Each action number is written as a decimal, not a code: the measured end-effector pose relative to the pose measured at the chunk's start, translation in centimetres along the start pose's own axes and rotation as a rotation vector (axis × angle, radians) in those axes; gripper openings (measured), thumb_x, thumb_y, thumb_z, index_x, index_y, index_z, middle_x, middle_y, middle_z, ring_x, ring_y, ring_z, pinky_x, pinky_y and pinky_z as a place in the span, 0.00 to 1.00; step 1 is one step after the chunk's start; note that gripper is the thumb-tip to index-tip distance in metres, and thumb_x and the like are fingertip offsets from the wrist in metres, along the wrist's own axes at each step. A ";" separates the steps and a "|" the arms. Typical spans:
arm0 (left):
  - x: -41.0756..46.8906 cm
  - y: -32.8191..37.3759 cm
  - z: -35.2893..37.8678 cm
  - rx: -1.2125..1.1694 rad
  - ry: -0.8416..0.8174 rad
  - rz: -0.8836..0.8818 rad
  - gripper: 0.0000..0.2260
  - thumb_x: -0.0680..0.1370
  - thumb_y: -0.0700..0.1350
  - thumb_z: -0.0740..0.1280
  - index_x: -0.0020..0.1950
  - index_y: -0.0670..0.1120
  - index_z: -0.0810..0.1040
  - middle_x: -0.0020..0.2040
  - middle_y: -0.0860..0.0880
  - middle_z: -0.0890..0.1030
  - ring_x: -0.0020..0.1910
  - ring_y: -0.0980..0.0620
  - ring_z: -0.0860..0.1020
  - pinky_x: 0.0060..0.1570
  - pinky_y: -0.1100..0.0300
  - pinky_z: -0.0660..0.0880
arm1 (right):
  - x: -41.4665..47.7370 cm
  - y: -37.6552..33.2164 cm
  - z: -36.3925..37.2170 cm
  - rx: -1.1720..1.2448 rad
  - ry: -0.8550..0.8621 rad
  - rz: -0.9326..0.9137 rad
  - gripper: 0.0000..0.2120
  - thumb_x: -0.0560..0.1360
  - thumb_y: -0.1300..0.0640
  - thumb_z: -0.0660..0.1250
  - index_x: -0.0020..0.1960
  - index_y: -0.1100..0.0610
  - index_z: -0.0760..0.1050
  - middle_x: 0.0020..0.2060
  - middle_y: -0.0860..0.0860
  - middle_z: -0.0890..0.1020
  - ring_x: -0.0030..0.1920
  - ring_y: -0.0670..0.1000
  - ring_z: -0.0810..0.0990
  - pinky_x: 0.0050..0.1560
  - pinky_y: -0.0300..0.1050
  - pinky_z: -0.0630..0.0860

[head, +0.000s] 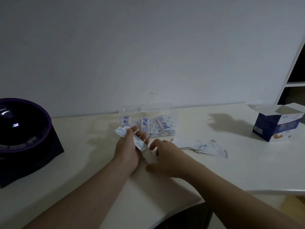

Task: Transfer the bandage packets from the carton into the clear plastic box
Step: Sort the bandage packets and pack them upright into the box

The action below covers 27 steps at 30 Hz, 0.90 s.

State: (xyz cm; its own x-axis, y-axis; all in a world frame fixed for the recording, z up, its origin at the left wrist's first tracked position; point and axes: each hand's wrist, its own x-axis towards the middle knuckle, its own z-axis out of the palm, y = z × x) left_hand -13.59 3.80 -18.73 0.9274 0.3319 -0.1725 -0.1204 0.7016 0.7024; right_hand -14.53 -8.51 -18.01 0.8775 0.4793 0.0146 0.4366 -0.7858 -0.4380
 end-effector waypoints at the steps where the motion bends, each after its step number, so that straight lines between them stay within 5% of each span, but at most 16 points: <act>1: -0.1 -0.1 0.1 -0.011 0.006 -0.012 0.10 0.83 0.45 0.56 0.46 0.44 0.74 0.37 0.47 0.74 0.38 0.51 0.75 0.43 0.55 0.75 | -0.1 0.1 -0.2 0.024 0.001 -0.005 0.28 0.69 0.48 0.72 0.65 0.51 0.67 0.58 0.51 0.75 0.55 0.51 0.74 0.52 0.42 0.72; 7: 0.1 1.1 0.1 -0.079 -0.007 0.024 0.09 0.81 0.39 0.56 0.46 0.47 0.73 0.30 0.51 0.66 0.25 0.55 0.66 0.39 0.60 0.71 | -0.3 1.8 -1.4 0.287 0.001 0.037 0.19 0.70 0.55 0.72 0.59 0.52 0.73 0.42 0.46 0.79 0.37 0.43 0.76 0.35 0.33 0.73; 11: 1.1 1.8 -0.8 0.020 0.000 0.025 0.11 0.81 0.38 0.54 0.46 0.48 0.74 0.29 0.52 0.65 0.18 0.58 0.60 0.23 0.67 0.62 | -0.1 3.8 -2.2 0.568 0.072 0.094 0.08 0.75 0.64 0.65 0.53 0.57 0.77 0.39 0.49 0.83 0.32 0.43 0.77 0.32 0.32 0.73; 18: -0.2 0.8 0.3 0.331 -0.230 -0.094 0.14 0.76 0.59 0.61 0.48 0.49 0.76 0.31 0.55 0.67 0.19 0.59 0.59 0.19 0.68 0.57 | 0.0 2.3 -3.0 1.283 0.096 0.086 0.11 0.81 0.64 0.55 0.52 0.62 0.77 0.42 0.53 0.79 0.37 0.50 0.77 0.41 0.41 0.75; 23: -1.0 0.8 0.5 0.486 -0.339 0.008 0.16 0.63 0.58 0.70 0.45 0.51 0.77 0.33 0.56 0.75 0.26 0.59 0.63 0.24 0.67 0.60 | 0.4 0.3 -2.0 0.936 0.095 -0.027 0.13 0.80 0.59 0.57 0.52 0.65 0.77 0.40 0.58 0.77 0.40 0.52 0.74 0.43 0.46 0.71; 27: -1.0 1.3 0.4 0.486 -0.401 -0.001 0.06 0.73 0.48 0.69 0.48 0.50 0.83 0.43 0.46 0.80 0.39 0.50 0.77 0.40 0.56 0.72 | 0.9 0.2 -2.0 0.696 0.240 -0.118 0.07 0.75 0.54 0.67 0.52 0.53 0.76 0.34 0.52 0.80 0.34 0.46 0.77 0.38 0.41 0.73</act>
State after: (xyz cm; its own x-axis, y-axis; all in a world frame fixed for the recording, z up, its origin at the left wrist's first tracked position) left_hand -14.52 4.12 -17.40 0.9994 0.0030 0.0333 -0.0327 0.3037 0.9522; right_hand -13.22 -8.97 -16.27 0.8864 0.3845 0.2579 0.3742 -0.2671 -0.8880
